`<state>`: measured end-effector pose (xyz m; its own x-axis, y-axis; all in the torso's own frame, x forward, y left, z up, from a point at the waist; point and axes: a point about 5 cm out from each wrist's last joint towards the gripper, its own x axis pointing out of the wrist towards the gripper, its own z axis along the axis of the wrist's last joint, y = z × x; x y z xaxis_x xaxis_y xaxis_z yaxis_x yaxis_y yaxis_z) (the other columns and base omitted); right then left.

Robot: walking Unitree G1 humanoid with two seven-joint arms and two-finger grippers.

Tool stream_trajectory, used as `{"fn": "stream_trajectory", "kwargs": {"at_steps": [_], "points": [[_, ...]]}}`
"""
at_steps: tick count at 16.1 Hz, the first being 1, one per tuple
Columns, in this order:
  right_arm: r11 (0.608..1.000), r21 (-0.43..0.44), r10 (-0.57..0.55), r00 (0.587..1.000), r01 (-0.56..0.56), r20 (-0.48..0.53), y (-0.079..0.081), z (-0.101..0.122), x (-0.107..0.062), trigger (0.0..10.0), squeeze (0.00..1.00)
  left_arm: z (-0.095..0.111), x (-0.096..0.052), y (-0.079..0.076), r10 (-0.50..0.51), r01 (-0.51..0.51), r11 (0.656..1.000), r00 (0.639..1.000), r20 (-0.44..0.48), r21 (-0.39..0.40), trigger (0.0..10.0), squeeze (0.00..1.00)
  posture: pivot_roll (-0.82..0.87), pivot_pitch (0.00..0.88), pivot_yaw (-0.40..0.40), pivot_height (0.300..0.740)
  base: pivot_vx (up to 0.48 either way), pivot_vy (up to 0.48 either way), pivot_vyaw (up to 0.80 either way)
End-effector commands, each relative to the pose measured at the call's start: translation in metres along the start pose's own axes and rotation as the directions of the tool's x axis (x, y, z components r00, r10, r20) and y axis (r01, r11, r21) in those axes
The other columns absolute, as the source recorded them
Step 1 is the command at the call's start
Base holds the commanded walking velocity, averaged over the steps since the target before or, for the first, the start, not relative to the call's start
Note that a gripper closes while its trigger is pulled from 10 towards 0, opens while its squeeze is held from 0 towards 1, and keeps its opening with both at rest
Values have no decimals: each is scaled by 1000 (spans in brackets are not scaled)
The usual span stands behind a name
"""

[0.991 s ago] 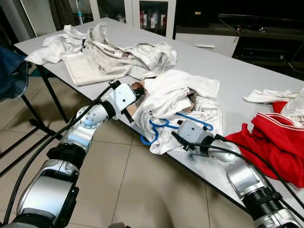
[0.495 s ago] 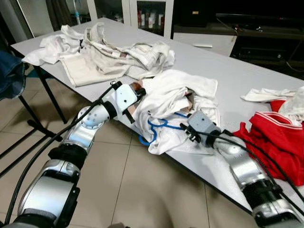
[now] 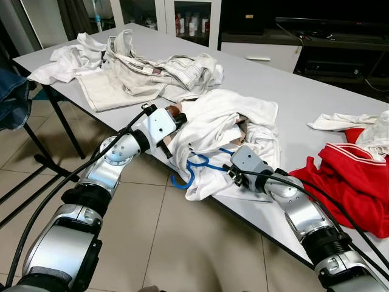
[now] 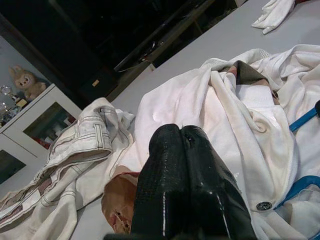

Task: Hang hanger

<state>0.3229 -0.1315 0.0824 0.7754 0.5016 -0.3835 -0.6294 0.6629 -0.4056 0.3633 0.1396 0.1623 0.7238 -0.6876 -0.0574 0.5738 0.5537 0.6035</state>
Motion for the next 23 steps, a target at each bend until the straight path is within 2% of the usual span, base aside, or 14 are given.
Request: {"fn": "stream_trajectory", "kwargs": {"at_steps": [1, 4, 6, 8, 13, 14, 16, 20, 21, 22, 23], "points": [[1000, 5, -17, 1000, 17, -12, -5, 0, -2, 10000, 0, 6, 3, 4, -9, 9, 1000, 1000, 11, 27, 10000, 0, 10, 0, 12, 723, 0, 0, 0], [999, -7, -32, 999, 32, 42, -18, 12, -10, 10000, 0, 6, 4, 3, -11, 11, 1000, 1000, 8, 29, 10000, 0, 0, 0, 15, 723, 0, 0, 0], [999, -23, 35, 998, -34, 47, -12, 12, -14, 10000, 0, 6, 5, 2, -13, 13, 1000, 1000, 9, 29, 10000, 0, -2, 0, 14, 723, 0, 0, 0], [991, -44, 127, 991, -125, 32, 3, 7, -17, 10000, 0, 6, 5, 2, -13, 13, 1000, 1000, 11, 27, 10000, 0, -3, 0, 12, 723, 0, 0, 0], [990, -18, 141, 990, -141, -1, 11, 1, -15, 10000, 0, 5, 5, 1, -15, 15, 999, 1000, 6, 29, 10000, 0, -2, 0, 12, 723, 0, 0, 0], [997, -11, 77, 997, -77, -20, 5, 0, -11, 10000, 0, 6, 5, 2, -15, 15, 999, 1000, 7, 32, 10000, 0, 5, 0, 14, 723, 0, 0, 0], [999, 4, 38, 999, -38, -20, 1, 2, -8, 10000, 0, 6, 5, 2, -15, 15, 999, 1000, 8, 34, 10000, 0, 5, 0, 15, 723, 0, 0, 0], [991, 18, 135, 989, -134, -66, 14, -6, -9, 10000, 0, 6, 5, 2, -15, 15, 999, 1000, 5, 36, 10000, 0, 5, 0, 13, 723, 0, 0, 0], [984, 25, 179, 981, -177, -81, 19, -10, -11, 2667, 0, 6, 5, 2, -15, 15, 999, 1000, 5, 37, 10000, 0, 6, 0, 12, 723, 0, 0, 0], [983, 30, 182, 979, -180, -87, 20, -11, -12, 0, 0, 6, 5, 2, -15, 15, 999, 1000, 5, 37, 10000, 0, 6, 0, 13, 723, 0, 0, 0], [984, 37, 178, 980, -175, -93, 19, -12, -12, 0, 0, 6, 5, 2, -15, 15, 999, 1000, 4, 37, 10000, 0, 7, 0, 13, 723, 0, 0, 0]]}}
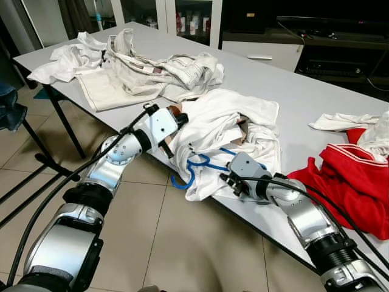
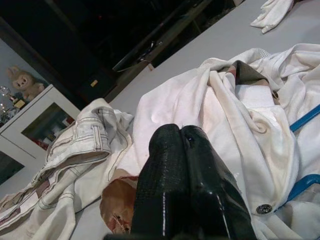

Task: Hang hanger

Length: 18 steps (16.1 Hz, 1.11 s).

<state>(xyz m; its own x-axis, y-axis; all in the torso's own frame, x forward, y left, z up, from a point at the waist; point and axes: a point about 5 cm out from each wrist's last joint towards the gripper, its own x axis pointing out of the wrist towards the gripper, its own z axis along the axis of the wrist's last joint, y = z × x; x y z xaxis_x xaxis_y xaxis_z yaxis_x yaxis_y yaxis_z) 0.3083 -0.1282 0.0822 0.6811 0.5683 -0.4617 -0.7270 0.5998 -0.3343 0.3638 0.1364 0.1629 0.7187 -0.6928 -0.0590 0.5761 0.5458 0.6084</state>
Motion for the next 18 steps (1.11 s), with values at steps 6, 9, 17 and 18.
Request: {"fn": "stream_trajectory", "kwargs": {"at_steps": [6, 9, 17, 18], "points": [[995, 81, -61, 998, 63, -29, -15, -1, -5, 0, 0, 4, 2, 5, -8, 8, 999, 1000, -2, 43, 10000, 0, 7, 0, 18, 723, 0, 0, 0], [989, 101, -104, 995, 105, -7, -33, 8, -17, 0, 0, 5, 3, 5, -6, 6, 999, 1000, 0, 49, 10000, 0, 3, 0, 16, 723, 0, 0, 0], [991, -50, -121, 993, 122, 13, -43, 17, -30, 10000, 0, 4, 3, 2, -13, 14, 998, 1000, -9, 69, 10000, 0, -2, 0, 13, 723, 0, 0, 0], [992, -56, -114, 993, 116, 25, -37, 17, -26, 10000, 0, 3, 3, 2, -13, 14, 997, 1000, -11, 71, 10000, 0, -1, 0, 12, 723, 0, 0, 0]]}}
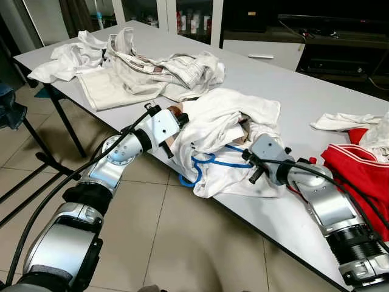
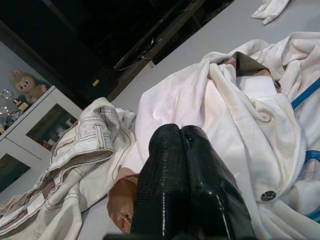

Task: Hang hanger

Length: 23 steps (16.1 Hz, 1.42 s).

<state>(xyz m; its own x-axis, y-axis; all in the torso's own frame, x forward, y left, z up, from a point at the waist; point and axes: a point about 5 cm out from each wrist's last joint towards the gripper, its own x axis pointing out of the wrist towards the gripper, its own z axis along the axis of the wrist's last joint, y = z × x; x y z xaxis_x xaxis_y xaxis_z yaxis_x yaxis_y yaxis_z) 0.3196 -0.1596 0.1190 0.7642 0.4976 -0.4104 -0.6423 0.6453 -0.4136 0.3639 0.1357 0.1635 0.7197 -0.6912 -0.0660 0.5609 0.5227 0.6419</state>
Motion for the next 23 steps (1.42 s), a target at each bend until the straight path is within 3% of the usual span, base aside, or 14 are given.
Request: {"fn": "stream_trajectory", "kwargs": {"at_steps": [1, 2, 4, 7, 8, 9, 10, 11, 12, 16, 17, 18, 19, 23], "points": [[1000, 8, 19, 999, -19, 41, 9, 6, 3, 10000, 35, 3, 2, 2, -11, 11, 1000, 1000, -4, 29, 10000, 0, -2, 0, 12, 723, 0, 0, 0], [999, 21, 32, 998, -34, 61, 14, 8, 4, 10000, 957, 2, 2, 2, -10, 11, 1000, 1000, -3, 28, 10000, 0, -2, 0, 12, 723, 0, 0, 0], [993, 42, 105, 989, -109, 100, 34, 11, 10, 10000, 1000, 1, 2, 0, -15, 15, 1000, 1000, -6, 5, 10000, 0, -3, 0, 12, 723, 0, 0, 0], [993, 40, 106, 989, -110, 103, 36, 9, 11, 10000, 1000, -1, 2, -1, -22, 22, 999, 1000, -9, -33, 10000, 0, -6, 0, 12, 723, 0, 0, 0], [995, 39, 93, 992, -96, 81, 35, 5, 13, 10000, 1000, 0, 0, -1, 20, -6, 975, 998, 62, -222, 10000, 0, -7, 0, 16, 723, 0, 0, 0], [996, 37, 84, 994, -87, 74, 35, 4, 14, 10000, 1000, 1, -1, -1, 44, -16, 956, 995, 90, -294, 10000, 0, -6, 0, 17, 723, 0, 0, 0], [996, 48, 66, 995, -70, 79, 34, 4, 14, 10000, 890, 0, -3, -2, 73, -24, 923, 991, 113, -385, 10000, 0, -3, 0, 16, 723, 0, 0, 0], [997, 57, 47, 995, -53, 92, 32, 6, 14, 10000, 0, -3, -6, -4, 88, -29, 899, 989, 115, -436, 10000, 0, 3, 0, 15, 723, 0, 0, 0], [998, 63, 1, 994, -8, 109, 28, 8, 14, 10000, 0, -6, -9, -9, 110, -37, 861, 987, 115, -506, 10000, 0, 9, 0, 13, 723, 0, 0, 0], [978, 123, -184, 972, 166, 149, 6, 12, 8, 10000, 0, -11, -26, -33, 89, 10, 788, 988, 130, -616, 10000, 0, 17, 0, 14, 723, 0, 0, 0], [975, 138, -197, 968, 176, 157, 4, 13, 5, 10000, 0, -10, -31, -39, 95, 10, 773, 987, 132, -634, 10000, 0, 17, 0, 16, 723, 0, 0, 0], [973, 139, -207, 966, 186, 157, 3, 11, 1, 10000, 0, -4, -36, -43, 168, -24, 731, 975, 145, -682, 10000, 0, 20, 4, 18, 723, 0, 0, 0], [973, 139, -207, 966, 186, 157, 3, 11, 1, 10000, 0, -4, -36, -43, 168, -24, 731, 975, 145, -682, 10000, 0, 20, 4, 18, 723, 0, 0, 0], [973, 143, -203, 968, 182, 147, 9, 1, -7, 10000, 0, 11, -47, -61, 262, -94, 658, 959, 110, -748, 10000, 0, 29, 9, 21, 723, 0, 0, 0]]}}
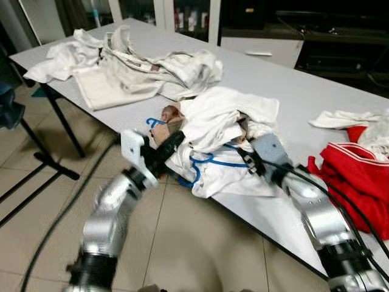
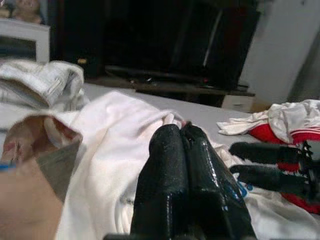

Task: Hang hanger

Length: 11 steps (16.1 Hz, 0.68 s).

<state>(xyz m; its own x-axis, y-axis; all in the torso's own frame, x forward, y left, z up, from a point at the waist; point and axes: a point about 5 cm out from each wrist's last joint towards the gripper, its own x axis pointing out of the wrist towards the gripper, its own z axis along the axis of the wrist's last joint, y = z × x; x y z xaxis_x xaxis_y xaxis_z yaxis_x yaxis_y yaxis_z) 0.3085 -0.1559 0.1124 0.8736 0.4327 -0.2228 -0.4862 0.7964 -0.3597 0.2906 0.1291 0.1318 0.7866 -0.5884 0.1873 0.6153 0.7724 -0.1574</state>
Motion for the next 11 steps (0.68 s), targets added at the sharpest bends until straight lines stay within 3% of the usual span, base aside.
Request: {"fn": "stream_trajectory", "kwargs": {"at_steps": [1, 3, 6, 11], "points": [[1000, -12, 0, 999, 1, 36, -2, 7, -3, 10000, 0, 4, -1, 1, 30, -30, 999, 1000, 2, 18, 10000, 0, 28, 11, 21, 723, 0, 0, 0], [999, -54, -2, 998, 5, 60, -2, 11, -7, 10000, 0, 5, -6, 1, 62, -61, 997, 998, -8, 56, 10000, 0, 30, 16, 19, 723, 0, 0, 0], [998, -51, -24, 996, 29, 85, -2, 13, -12, 10000, 0, 4, -20, 5, 141, -138, 987, 989, -44, 80, 10000, 0, 35, 21, 21, 723, 0, 0, 0], [996, -66, -47, 995, 53, 88, -8, 14, -12, 10000, 0, -24, -37, -5, 181, -162, 980, 966, -185, 111, 10000, 0, 35, 23, 25, 723, 0, 0, 0]]}}
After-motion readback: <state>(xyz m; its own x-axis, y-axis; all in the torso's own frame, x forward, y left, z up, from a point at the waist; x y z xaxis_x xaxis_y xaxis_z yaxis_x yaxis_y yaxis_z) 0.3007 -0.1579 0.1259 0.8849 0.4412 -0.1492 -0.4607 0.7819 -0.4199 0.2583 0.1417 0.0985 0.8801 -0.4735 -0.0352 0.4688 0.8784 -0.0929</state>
